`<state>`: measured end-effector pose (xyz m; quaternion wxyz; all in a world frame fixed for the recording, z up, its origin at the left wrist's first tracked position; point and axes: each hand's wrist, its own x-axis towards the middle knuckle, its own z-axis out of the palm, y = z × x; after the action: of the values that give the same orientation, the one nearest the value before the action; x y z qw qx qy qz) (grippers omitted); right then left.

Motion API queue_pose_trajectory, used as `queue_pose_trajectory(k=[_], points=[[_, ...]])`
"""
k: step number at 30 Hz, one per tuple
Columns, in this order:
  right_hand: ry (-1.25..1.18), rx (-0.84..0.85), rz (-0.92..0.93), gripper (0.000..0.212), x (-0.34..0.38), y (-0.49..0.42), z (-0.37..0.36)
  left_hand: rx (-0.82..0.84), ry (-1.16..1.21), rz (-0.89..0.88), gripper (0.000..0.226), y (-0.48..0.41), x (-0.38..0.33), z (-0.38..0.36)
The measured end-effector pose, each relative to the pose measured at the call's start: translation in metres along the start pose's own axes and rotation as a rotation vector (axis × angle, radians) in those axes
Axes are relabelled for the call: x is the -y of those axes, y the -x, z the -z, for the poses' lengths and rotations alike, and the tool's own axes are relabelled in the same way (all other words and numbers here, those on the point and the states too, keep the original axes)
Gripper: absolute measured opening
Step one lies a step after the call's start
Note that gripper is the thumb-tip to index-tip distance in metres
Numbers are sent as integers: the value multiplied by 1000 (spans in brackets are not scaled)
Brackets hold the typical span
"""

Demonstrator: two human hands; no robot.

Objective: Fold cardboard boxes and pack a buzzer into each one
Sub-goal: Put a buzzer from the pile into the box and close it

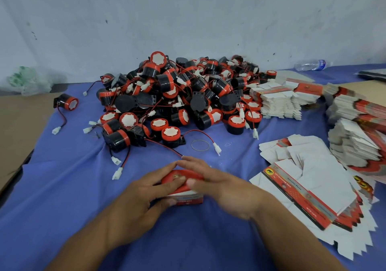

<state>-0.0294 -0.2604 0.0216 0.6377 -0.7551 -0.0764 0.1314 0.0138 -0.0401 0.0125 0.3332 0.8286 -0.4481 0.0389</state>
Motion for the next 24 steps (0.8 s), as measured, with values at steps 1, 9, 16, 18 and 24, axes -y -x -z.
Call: queue_pose_trajectory(k=[1, 9, 16, 18, 24], points=[[-84, -22, -25, 44, 0, 1, 4, -12, 0, 16, 49, 0, 0, -1], [170, -59, 13, 40, 0, 2, 8, -23, -80, -37, 45, 3, 4, -8], [323, -85, 169, 38, -6, 8, -2, -15, -124, -60, 44, 1, 7, -16], [396, -47, 199, 46, -8, 9, -4, -43, -156, -104, 45, -4, 5, -16], [578, -218, 335, 58, -1, 3, -12, -293, 68, 78, 32, -7, 0, -13]])
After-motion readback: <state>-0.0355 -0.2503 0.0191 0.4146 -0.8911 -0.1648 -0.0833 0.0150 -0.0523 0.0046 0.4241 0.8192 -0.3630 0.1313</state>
